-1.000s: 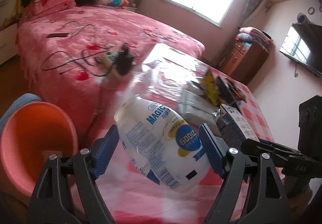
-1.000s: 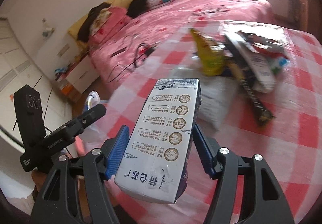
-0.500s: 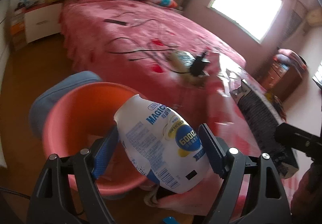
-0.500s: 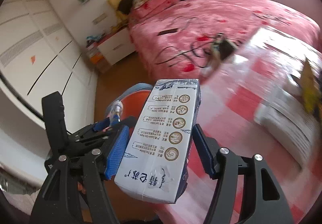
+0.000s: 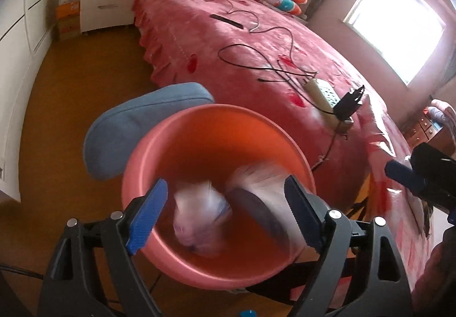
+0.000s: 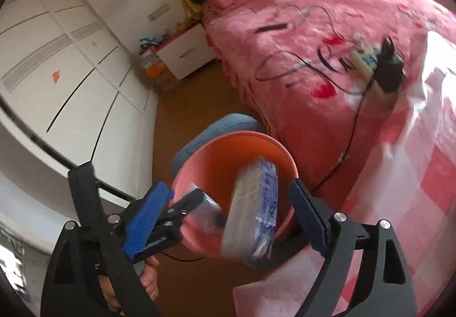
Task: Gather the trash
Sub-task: 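Open both tools over the pink bucket to drop the bag and carton, then move both open tools back toward the remaining trash on the table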
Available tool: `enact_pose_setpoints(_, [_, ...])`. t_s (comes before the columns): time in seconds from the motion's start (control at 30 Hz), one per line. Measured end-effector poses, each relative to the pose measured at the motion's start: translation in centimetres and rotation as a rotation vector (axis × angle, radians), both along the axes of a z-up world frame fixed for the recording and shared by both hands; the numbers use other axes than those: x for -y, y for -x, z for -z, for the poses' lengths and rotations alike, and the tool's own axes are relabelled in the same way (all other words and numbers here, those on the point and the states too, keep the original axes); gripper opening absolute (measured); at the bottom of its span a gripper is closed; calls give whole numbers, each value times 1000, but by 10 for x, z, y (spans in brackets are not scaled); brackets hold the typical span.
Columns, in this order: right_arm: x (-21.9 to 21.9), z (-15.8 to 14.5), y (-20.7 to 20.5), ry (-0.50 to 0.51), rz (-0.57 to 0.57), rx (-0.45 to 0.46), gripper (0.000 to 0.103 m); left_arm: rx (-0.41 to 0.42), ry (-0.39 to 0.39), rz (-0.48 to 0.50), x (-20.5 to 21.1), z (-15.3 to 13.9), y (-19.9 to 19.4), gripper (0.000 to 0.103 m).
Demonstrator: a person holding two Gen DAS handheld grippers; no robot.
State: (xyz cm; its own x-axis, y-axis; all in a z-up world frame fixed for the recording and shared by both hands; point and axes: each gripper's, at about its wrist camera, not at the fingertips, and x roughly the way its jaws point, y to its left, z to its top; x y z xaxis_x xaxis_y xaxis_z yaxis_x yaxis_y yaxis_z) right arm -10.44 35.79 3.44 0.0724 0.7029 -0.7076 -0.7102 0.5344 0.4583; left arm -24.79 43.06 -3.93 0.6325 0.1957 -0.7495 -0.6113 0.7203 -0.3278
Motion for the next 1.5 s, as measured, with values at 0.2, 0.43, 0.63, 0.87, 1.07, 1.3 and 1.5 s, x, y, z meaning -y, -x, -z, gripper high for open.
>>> enact_pose_setpoints(0.2, [33,2,-2,22,90,38,88,-17,-25,0,0,4,3,86])
enact_pose_setpoints(0.43, [66,1,0,37,157,62,90,-13,-20,44,7,6,-3,86])
enact_pose_setpoints(0.63, [92,3,2,39,203,66,92,9,-20,83,22,3,-8,86])
enact_pose_setpoints(0.87, [124,4,5,9,250,46,93,34,-39,153,43,-11,-19,86])
enact_pose_setpoints(1.07, [147,-3,7,-19,269,67,93,30,-33,194,59,-22,-30,86])
enact_pose_setpoints(1.3, [172,-7,4,-50,299,81,93,32,-54,238,84,-36,-41,86])
enact_pose_setpoints(1.5, [197,-8,2,-89,322,79,93,22,-83,273,107,-48,-48,86])
